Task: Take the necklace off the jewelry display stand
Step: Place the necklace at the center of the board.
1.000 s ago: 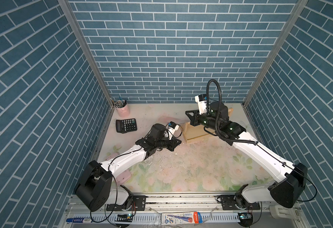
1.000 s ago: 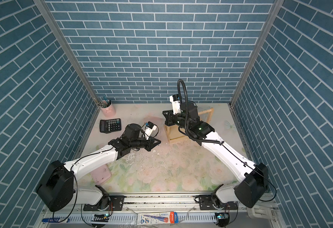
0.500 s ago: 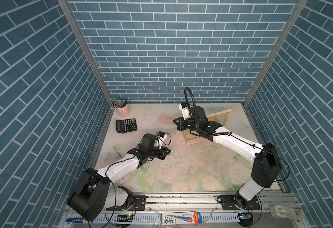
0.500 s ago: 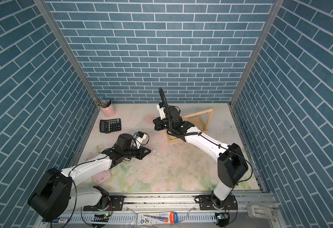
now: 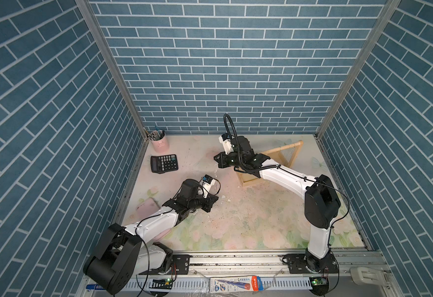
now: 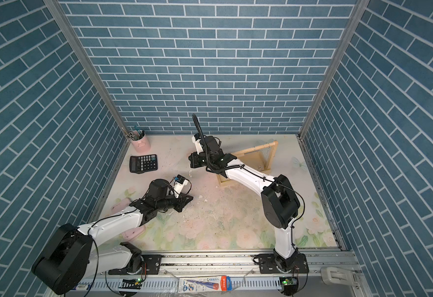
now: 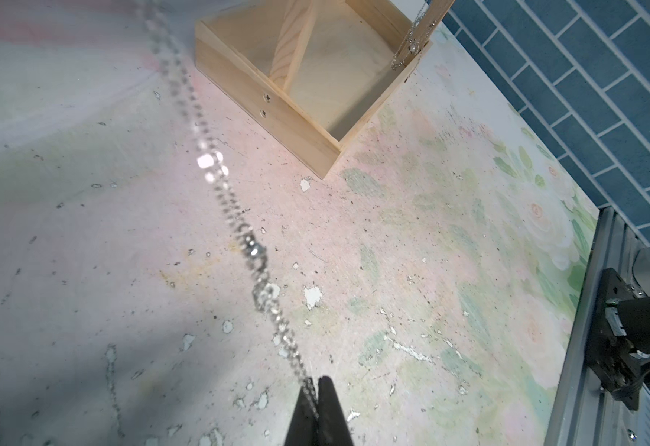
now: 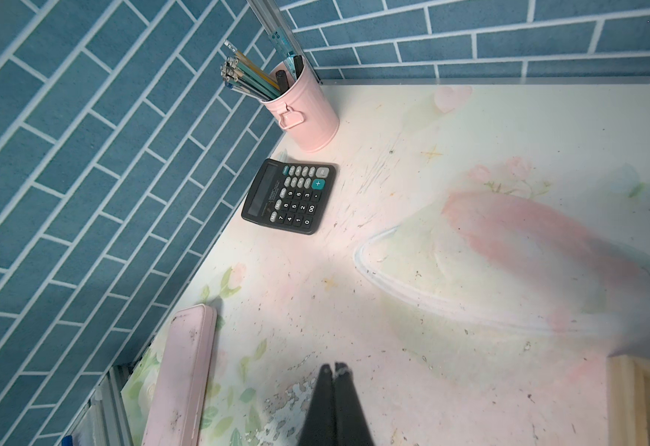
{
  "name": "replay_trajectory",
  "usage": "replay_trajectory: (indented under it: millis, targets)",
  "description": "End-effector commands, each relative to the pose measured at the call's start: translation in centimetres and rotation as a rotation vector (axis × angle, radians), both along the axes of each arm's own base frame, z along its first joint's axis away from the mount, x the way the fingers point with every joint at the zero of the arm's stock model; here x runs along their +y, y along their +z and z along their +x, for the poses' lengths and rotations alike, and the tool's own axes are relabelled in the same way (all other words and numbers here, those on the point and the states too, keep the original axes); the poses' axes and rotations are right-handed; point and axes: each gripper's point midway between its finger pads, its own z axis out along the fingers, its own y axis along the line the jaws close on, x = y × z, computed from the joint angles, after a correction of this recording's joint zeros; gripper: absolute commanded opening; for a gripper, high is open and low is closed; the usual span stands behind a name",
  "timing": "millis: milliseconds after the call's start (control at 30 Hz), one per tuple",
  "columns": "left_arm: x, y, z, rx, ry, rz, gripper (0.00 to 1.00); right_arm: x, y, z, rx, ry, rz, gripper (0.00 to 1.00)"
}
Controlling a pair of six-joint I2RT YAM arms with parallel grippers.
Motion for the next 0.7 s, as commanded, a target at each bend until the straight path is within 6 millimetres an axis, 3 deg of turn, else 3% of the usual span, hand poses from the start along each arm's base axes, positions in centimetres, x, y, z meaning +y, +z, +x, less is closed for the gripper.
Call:
replay_trajectory:
  millis: [0, 367, 667]
  targets:
    - [0.8, -0.1, 0.4, 0.008, 0.007, 0.020, 0.00, 1.1, 1.0, 0.8, -0.006, -0.009, 0.041, 0.00]
    - [0.3, -2.0, 2.7, 0.190, 0.002, -0.206, 0.00, 2.6, -0.9, 2.1, 0.005, 0.000, 0.004, 0.00]
    - [0.3, -3.0, 2.9, 0.244, -0.019, -0.231, 0.00, 3.3, -2.9, 3.5, -0.008, 0.004, -0.065, 0.00]
